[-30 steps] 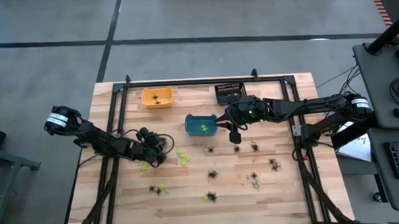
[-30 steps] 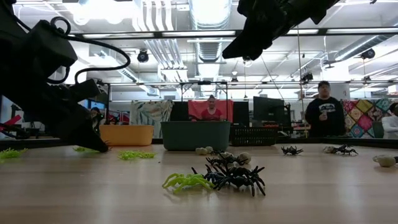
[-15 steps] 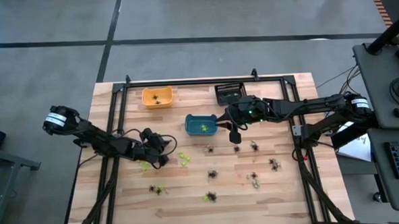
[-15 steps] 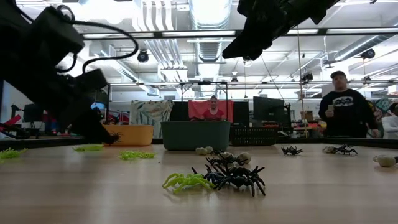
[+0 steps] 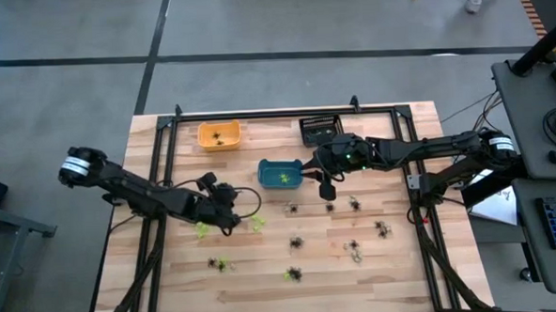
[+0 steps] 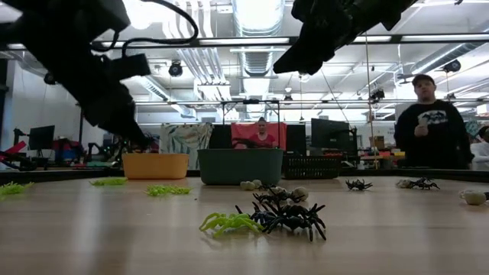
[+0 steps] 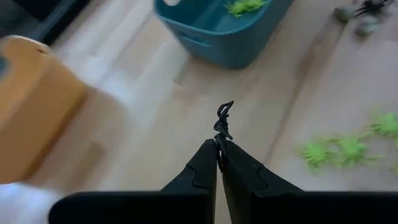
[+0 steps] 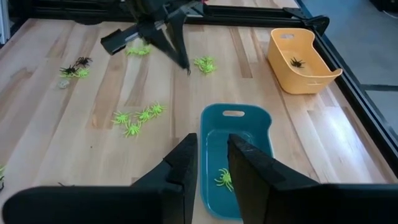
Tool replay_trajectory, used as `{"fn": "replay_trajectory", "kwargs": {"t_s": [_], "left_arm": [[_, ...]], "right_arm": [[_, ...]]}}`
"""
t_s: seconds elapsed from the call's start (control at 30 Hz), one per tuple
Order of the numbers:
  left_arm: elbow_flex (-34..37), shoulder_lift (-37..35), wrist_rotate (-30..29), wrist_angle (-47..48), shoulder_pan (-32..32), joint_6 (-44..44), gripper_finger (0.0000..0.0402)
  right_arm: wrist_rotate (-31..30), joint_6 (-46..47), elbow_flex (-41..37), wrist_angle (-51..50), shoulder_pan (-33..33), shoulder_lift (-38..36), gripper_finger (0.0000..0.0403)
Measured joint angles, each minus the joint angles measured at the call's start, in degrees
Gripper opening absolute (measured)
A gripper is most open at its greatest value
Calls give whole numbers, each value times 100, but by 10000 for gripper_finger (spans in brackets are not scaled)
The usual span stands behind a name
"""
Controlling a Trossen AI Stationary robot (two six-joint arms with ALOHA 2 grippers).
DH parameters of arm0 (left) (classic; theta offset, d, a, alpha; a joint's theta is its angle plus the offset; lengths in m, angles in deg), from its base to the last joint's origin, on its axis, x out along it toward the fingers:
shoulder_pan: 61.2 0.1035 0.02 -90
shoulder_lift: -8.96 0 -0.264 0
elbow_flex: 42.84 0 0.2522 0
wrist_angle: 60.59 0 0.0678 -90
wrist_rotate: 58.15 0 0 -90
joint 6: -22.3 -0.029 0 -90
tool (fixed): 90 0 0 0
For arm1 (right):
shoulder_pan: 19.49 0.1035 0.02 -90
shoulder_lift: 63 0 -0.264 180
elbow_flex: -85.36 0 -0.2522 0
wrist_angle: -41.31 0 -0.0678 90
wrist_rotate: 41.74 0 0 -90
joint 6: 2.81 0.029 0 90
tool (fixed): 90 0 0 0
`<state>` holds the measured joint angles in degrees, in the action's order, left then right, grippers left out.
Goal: Sort Halloween decoration
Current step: Put the black spider toy into the yellow bin
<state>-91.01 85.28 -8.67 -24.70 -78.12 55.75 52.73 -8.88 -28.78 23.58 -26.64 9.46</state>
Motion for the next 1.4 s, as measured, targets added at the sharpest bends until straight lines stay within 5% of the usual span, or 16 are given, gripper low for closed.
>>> {"fn": "replay_trajectory", "kwargs": {"t_s": [0.27, 0.53, 0.67, 1.03, 1.4], "left_arm": [[-804, -314, -782, 1983, 346, -123, 0], [-1154, -714, -739, 2151, 1704, -1671, 0], [-1288, -845, -177, 1848, 2713, -2836, 0], [-1281, -685, 2803, -125, 5385, -5425, 0], [-1272, -123, 3098, 158, 6370, -5789, 0]], "right_arm": [[0, -161, -11, -2, 0, 0, 69], [-12, -518, -13, 18, -95, 0, 73], [-227, -715, -14, 158, -367, 0, 69], [-262, -1263, -16, 1143, -1825, 0, 62], [-260, -1451, -17, 1823, -2391, 0, 63]]}}
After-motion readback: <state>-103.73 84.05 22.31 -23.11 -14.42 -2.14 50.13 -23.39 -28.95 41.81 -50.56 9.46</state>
